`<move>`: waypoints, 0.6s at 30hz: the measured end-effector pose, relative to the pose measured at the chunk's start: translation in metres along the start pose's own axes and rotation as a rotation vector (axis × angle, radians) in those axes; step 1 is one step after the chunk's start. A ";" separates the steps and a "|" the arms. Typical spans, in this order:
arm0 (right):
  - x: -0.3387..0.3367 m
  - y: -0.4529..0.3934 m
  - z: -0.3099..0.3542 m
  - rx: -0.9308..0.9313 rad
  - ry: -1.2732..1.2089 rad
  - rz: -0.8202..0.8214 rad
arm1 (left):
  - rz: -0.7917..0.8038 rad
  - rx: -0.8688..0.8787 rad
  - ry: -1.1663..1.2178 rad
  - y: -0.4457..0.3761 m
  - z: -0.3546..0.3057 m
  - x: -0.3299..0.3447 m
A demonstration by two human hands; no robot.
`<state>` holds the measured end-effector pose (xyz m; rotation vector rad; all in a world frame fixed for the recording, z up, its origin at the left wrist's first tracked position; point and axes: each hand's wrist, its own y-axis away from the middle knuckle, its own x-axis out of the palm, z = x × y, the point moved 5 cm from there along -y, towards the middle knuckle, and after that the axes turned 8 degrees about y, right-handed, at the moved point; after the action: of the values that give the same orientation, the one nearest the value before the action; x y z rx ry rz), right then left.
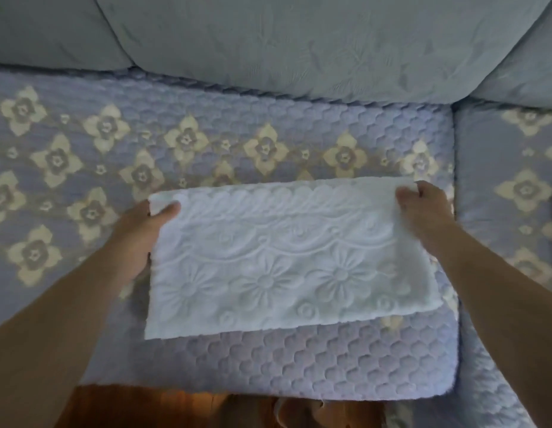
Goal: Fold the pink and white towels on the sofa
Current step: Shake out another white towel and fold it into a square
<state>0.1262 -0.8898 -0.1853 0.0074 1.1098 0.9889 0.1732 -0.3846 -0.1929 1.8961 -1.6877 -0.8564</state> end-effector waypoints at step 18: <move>0.010 0.081 0.053 -0.453 0.392 -0.513 | -0.189 0.873 -0.986 0.076 -0.009 0.060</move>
<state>0.1131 -0.8109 -0.1300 -0.8290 1.1337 0.7669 0.1293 -0.4558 -0.1425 2.3790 -2.8429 -1.4439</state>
